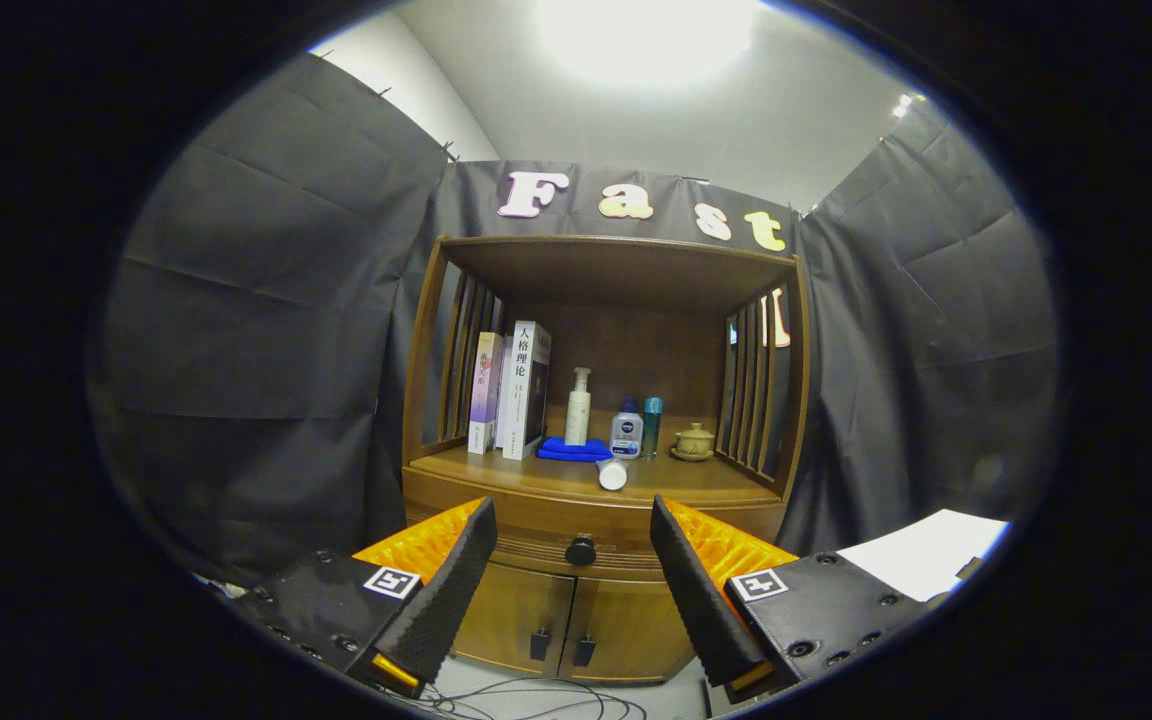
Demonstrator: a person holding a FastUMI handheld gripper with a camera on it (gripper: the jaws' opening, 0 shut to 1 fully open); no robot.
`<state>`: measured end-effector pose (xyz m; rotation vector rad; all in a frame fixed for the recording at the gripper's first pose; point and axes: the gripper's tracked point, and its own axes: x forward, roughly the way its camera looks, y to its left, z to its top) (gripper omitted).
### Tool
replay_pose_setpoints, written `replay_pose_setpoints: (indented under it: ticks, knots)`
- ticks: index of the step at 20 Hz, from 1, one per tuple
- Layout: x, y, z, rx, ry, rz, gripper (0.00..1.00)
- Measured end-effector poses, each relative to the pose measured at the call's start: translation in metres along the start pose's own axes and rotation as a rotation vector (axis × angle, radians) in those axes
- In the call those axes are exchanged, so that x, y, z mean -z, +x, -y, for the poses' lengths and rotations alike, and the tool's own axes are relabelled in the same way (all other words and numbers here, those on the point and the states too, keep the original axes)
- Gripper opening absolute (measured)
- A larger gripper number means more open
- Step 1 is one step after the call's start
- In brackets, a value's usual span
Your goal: Pull open the drawer, take out the items inside it, and place them on the countertop above the cabinet.
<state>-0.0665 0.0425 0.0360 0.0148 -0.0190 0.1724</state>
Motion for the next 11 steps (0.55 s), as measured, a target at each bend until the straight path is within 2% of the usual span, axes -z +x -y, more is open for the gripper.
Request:
replay_pose_setpoints:
  ticks: [11]
  knots:
    - [0.0005,0.0006,-0.0004,-0.001,-0.012,0.004,0.97]
